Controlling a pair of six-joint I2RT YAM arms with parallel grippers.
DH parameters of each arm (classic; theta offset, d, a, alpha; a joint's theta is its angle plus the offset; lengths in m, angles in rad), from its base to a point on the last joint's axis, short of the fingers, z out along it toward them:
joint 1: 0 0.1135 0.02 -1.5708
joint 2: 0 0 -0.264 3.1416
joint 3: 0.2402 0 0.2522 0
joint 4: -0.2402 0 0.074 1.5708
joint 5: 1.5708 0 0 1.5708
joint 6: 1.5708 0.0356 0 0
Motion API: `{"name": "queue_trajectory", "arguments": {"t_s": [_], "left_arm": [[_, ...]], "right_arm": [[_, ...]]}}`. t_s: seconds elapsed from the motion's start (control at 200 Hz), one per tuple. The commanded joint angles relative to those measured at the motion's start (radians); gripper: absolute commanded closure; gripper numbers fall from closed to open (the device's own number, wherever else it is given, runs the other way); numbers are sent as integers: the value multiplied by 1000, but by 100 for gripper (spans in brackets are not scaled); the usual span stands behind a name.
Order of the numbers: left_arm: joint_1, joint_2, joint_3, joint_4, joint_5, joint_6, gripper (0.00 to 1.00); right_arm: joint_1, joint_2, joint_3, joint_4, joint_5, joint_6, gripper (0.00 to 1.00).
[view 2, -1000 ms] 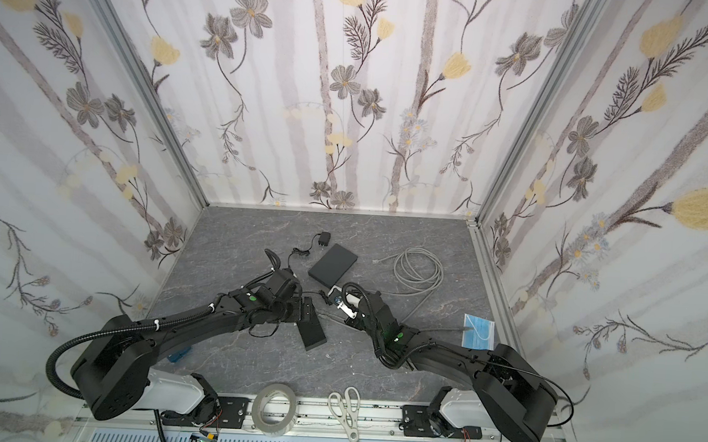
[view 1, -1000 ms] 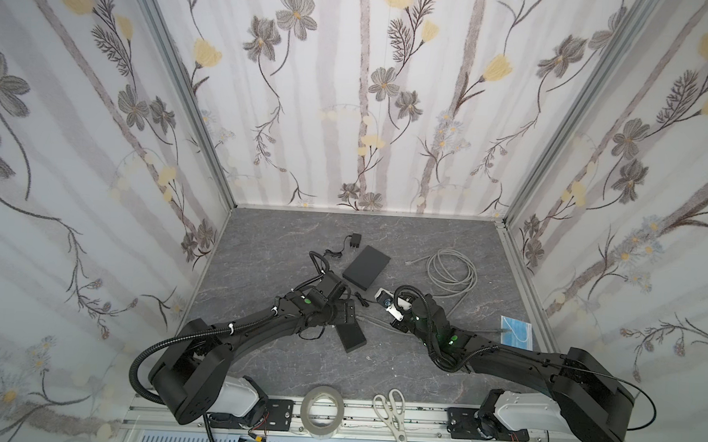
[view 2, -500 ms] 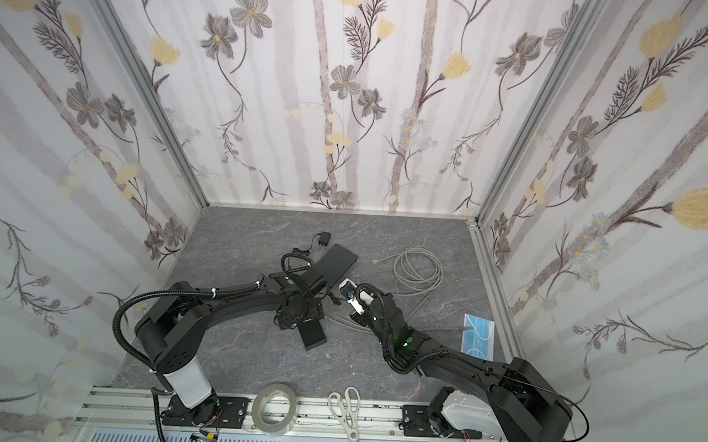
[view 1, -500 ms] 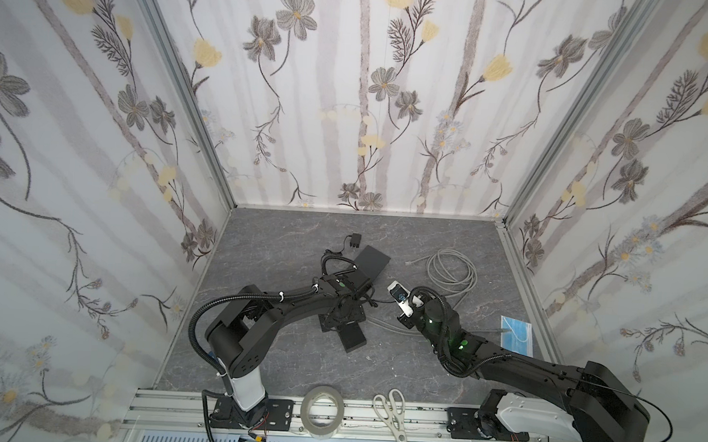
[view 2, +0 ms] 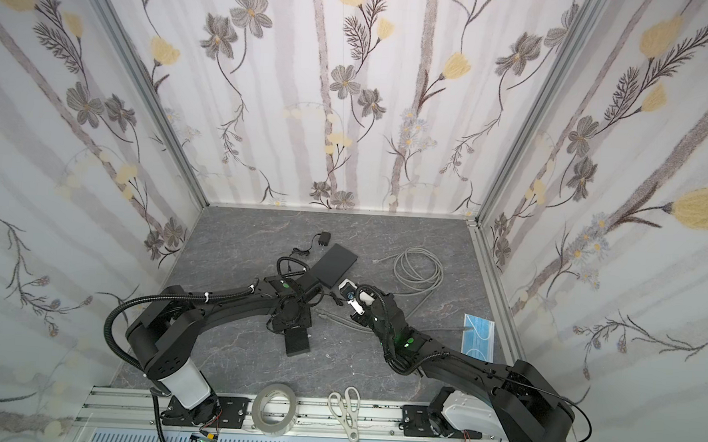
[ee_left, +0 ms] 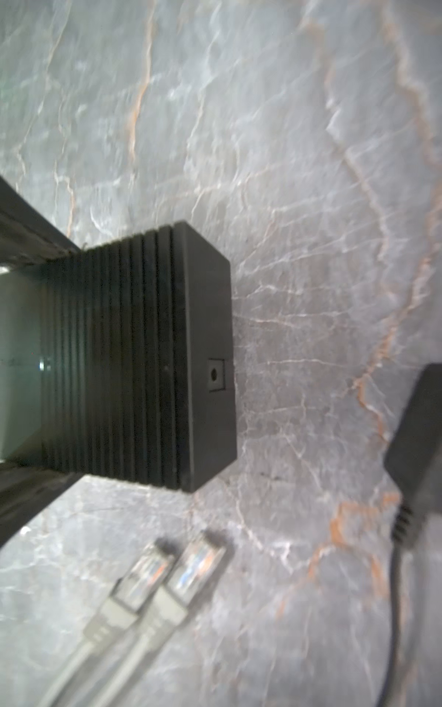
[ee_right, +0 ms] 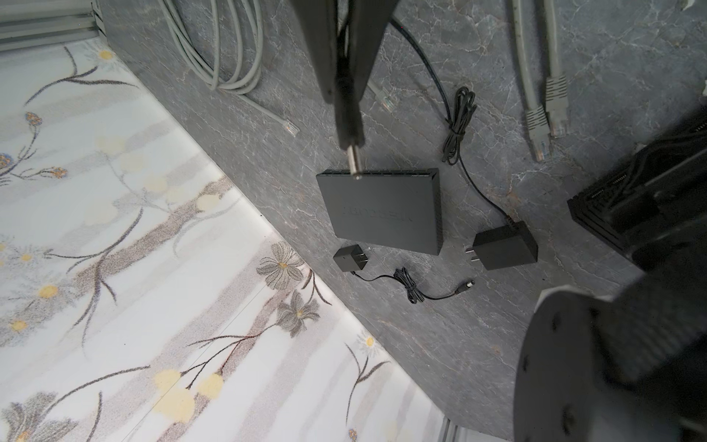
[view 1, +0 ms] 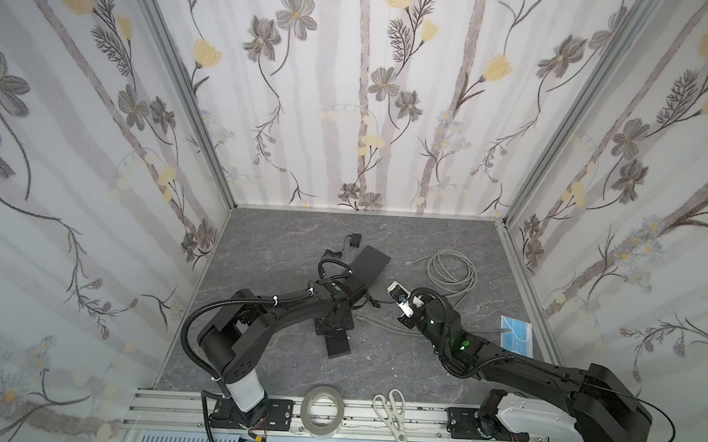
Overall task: Insert the plug into the switch port
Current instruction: 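Lower the open left gripper over the black ribbed switch and grasp it, then lift the ribbed switch with the left gripper and set it nearer the robot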
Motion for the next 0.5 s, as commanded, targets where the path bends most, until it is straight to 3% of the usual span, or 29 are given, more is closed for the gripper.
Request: {"name": "queue_trajectory", "arguments": {"t_s": [0.0, 0.165, 0.27, 0.495], "left_arm": [[36, -94, -60, 74, 16, 196, 43], [164, -296, -88, 84, 176, 397, 52], [186, -381, 11, -22, 160, 549, 54], [153, -399, 140, -248, 207, 1133, 53]], "right_arm": [[5, -4, -8, 29, 27, -24, 96], [7, -3, -18, 45, 32, -32, 96], [10, -2, -17, 49, 30, -34, 96], [17, -2, -27, 63, 32, -46, 96]]}}
